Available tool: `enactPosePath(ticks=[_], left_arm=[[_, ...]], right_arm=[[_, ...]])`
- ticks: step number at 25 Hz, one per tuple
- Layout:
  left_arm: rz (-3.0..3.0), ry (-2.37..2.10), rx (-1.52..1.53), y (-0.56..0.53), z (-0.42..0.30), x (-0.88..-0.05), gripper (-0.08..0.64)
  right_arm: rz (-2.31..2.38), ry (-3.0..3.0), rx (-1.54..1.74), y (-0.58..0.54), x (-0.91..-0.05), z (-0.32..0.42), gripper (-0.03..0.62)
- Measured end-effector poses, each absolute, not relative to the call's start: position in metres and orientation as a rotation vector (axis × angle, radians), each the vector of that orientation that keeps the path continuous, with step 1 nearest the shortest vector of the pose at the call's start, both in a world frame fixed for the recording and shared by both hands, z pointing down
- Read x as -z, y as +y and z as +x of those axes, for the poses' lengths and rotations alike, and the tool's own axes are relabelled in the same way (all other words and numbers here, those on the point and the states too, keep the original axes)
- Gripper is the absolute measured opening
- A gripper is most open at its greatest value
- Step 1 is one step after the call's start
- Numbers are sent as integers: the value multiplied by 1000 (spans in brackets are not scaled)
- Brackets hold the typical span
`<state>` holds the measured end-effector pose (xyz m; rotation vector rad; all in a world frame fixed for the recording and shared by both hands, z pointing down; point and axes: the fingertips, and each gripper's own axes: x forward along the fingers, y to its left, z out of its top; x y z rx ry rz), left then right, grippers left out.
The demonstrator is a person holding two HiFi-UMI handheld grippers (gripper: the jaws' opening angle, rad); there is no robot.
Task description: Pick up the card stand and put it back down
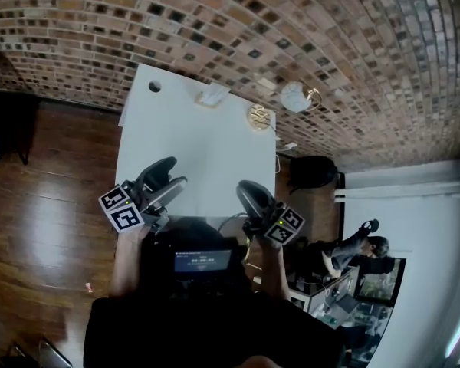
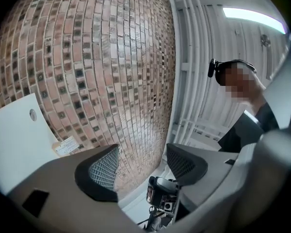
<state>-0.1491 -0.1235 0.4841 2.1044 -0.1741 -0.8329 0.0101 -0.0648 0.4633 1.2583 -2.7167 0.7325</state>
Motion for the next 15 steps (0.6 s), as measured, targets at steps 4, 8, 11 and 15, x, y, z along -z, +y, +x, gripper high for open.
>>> enactPosePath(ticks=[4, 8, 11, 15], left_arm=[[2109, -173, 825, -122, -145, -482, 298], [2120, -149, 784, -119, -130, -481, 298], [2127, -145, 746, -116, -119, -481, 298], [2147, -162, 711, -120, -107, -478, 298]], right_arm=[[1275, -2721, -732, -64, -464, 18, 77], [1288, -2729, -758, -61, -476, 28, 78], [1290, -2752, -789, -58, -485, 36, 77], [1268, -2786, -808, -59, -495, 50, 78]])
